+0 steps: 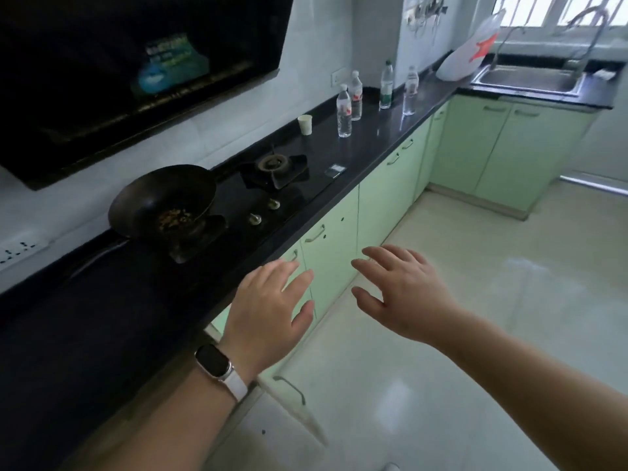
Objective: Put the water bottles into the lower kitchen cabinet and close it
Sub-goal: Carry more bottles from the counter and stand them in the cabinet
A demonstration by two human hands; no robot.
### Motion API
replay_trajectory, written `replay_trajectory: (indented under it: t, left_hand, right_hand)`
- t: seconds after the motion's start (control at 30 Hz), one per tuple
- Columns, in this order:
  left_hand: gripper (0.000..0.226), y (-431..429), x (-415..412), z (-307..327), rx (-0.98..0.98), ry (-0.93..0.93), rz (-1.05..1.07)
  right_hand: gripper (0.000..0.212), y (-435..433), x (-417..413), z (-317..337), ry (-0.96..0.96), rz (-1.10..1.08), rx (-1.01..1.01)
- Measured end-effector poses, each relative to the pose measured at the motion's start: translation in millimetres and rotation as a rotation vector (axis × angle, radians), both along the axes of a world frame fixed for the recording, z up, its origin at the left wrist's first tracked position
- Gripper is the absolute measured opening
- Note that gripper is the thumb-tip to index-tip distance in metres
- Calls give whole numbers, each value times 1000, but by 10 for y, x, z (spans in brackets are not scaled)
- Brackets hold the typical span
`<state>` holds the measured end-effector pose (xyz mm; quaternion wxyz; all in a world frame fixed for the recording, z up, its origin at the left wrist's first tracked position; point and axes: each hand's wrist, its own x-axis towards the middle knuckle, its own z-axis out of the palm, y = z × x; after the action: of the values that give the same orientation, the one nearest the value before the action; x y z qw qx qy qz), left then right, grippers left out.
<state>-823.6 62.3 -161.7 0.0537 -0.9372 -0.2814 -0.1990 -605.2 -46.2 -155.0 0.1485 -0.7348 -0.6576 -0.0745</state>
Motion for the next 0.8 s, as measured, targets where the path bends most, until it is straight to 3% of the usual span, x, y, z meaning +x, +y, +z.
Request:
replay_trajectory:
  t: [0.5, 0.8]
  left_hand:
    - [44, 162, 2267, 16, 25, -44, -309]
    - [46, 757, 3272, -139, -71, -116, -422]
  right_hand:
    - [50, -482, 1719, 121, -24, -301, 21]
    - [51, -65, 2476, 83, -82, -444, -36]
